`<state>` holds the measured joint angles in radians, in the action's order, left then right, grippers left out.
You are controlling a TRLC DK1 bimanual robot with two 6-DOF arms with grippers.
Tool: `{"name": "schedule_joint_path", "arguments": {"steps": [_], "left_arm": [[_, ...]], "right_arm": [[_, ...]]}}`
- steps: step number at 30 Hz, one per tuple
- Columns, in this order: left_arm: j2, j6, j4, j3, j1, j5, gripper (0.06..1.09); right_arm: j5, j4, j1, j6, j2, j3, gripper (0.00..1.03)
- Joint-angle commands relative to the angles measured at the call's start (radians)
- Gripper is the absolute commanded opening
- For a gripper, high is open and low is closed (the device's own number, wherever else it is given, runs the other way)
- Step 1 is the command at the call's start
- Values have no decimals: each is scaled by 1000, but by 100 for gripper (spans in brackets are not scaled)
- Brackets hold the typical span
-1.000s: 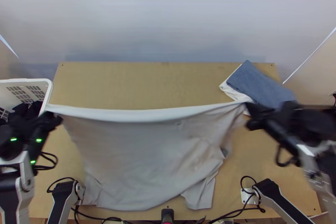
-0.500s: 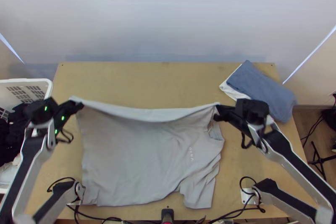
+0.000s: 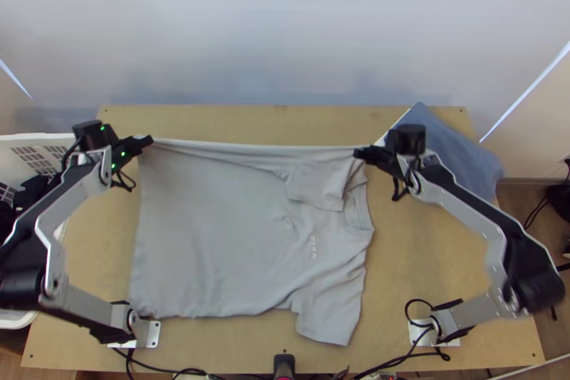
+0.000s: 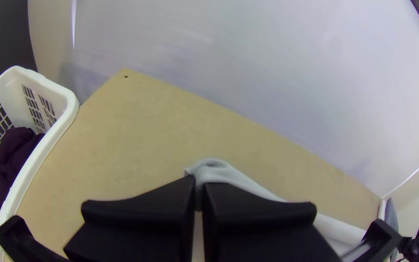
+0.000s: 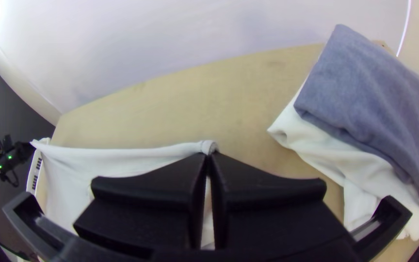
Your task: Fold the t-shirt
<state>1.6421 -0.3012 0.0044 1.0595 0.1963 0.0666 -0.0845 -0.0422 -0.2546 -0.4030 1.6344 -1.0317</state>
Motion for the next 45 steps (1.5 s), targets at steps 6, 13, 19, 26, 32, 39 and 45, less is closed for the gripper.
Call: {"name": "schedule_joint_path", "arguments": {"steps": [6,13,19,26,32,39,45], "left_arm": [[318,24,3,269,-18,-30,9],[409,11,-101,408,-28,-48,9],[371,14,-337,481,-57,-47,9],[315,25,-560,485,-67,-24,9],[272,33,-566,415,-40,35,9],[239,68,-566,333,-9,67,9],[228,93,-566,293,-8,67,9]], "right_arm": [[83,-18,37,-10,317,-318,3],[97,-232,61,-71,449,-547,3],[94,-472,52,-111,450,-654,3],[95,-737,12,-128,440,-685,3],[95,-846,-8,-149,400,-642,3],[95,-846,-21,-157,354,-564,3],[97,-846,-43,-161,337,-528,3]]}}
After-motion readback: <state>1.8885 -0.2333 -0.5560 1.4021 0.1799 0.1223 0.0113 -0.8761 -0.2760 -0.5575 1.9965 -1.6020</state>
